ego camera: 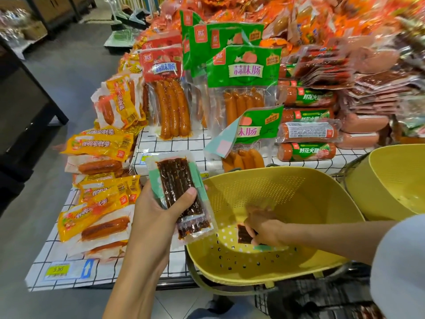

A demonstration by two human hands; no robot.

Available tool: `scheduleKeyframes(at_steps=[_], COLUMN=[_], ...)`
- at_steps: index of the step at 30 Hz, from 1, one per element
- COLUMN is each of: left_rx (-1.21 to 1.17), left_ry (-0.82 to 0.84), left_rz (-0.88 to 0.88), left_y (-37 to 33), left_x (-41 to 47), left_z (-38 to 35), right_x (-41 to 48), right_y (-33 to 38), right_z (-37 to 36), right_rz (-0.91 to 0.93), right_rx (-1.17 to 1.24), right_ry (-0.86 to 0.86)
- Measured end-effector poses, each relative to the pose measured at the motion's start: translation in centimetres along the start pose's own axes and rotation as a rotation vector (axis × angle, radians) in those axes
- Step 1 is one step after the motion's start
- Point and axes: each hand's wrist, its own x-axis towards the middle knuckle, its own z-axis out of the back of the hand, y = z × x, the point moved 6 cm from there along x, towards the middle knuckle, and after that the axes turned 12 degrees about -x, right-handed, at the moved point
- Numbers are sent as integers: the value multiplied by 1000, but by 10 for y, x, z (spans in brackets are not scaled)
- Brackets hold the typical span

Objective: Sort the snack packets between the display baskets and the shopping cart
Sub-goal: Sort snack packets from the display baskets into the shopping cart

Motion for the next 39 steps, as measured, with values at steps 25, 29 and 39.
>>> scheduleKeyframes(at_steps=[25,29,39], left_rx=[31,46,187], left_ry=[34,87,308], left_rz=[-23,-37,5], left_y=[2,-3,12], left_x=[9,10,-6], left_z=[-3,-27,-98], right_x=[-26,-88,-102], right_y=[-21,-22,21], right_z=[61,104,86], right_rz=[73,374,373], right_rx=[822,1637,1911], right_ry=[-201,-169,-332])
